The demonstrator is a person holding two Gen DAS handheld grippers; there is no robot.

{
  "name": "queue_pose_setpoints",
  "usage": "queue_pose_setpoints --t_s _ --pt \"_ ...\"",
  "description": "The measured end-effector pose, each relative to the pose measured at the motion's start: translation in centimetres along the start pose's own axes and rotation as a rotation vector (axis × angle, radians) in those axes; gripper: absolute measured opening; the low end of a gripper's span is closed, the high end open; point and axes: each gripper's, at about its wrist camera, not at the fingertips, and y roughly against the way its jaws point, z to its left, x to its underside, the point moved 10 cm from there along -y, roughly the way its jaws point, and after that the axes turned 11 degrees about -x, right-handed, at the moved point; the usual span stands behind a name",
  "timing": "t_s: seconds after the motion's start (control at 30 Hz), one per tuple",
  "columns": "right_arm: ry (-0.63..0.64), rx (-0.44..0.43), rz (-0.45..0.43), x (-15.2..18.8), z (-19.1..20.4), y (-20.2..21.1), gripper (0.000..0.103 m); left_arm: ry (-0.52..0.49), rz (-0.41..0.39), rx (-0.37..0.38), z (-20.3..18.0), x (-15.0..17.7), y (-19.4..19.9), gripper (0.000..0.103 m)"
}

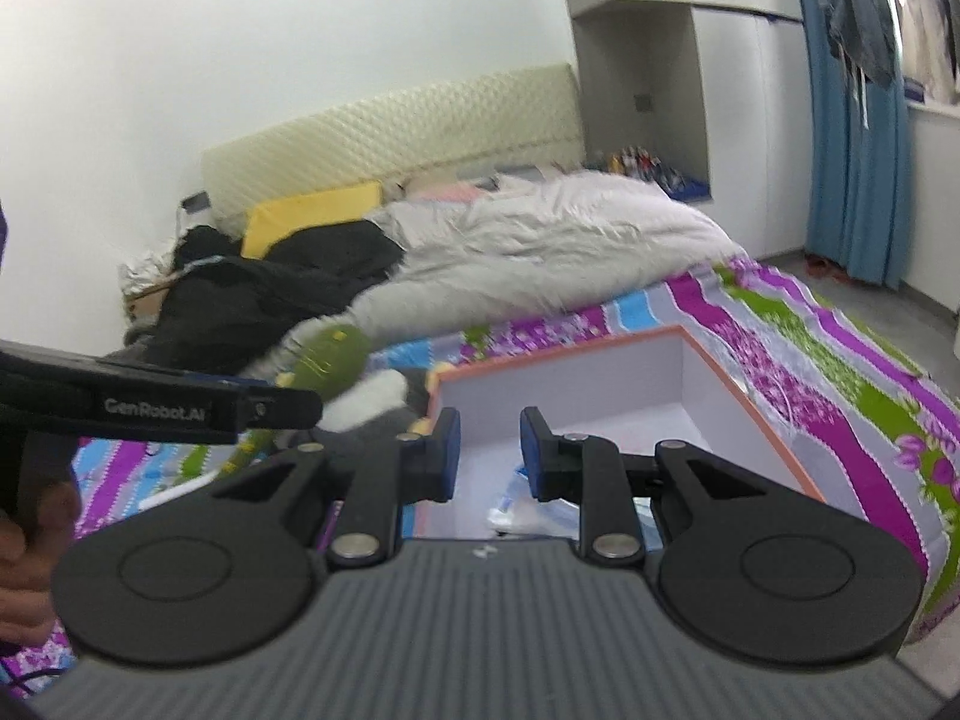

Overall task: Organize soft objects
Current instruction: 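Withdraw both grippers from the pink box back over the bed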

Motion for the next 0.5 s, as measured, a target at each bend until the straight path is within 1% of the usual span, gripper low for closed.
queue_pose_setpoints --t_s 0.13,0.2,0.3,0.43,0.5 --pt "0.018 -0.036 -0.019 0.0 2.2 0.8 0.026 0.027 -0.021 -0.013 1.6 1.2 2.2 0.045" --pt "0.026 -0.053 -0.022 0.4 3.2 0.9 0.026 0.030 -0.034 -0.031 2.3 1.9 3.1 0.045" --pt "0.026 -0.081 -0.008 1.3 4.6 0.9 0.026 0.040 -0.034 -0.042 3.3 3.1 4.4 0.045" --pt "0.024 -0.108 0.011 2.5 6.5 0.8 0.026 0.035 -0.050 -0.077 4.6 4.7 6.2 0.045" --pt "0.024 -0.115 0.018 2.9 7.1 1.0 0.026 0.050 -0.043 -0.077 5.2 5.6 6.8 0.045"
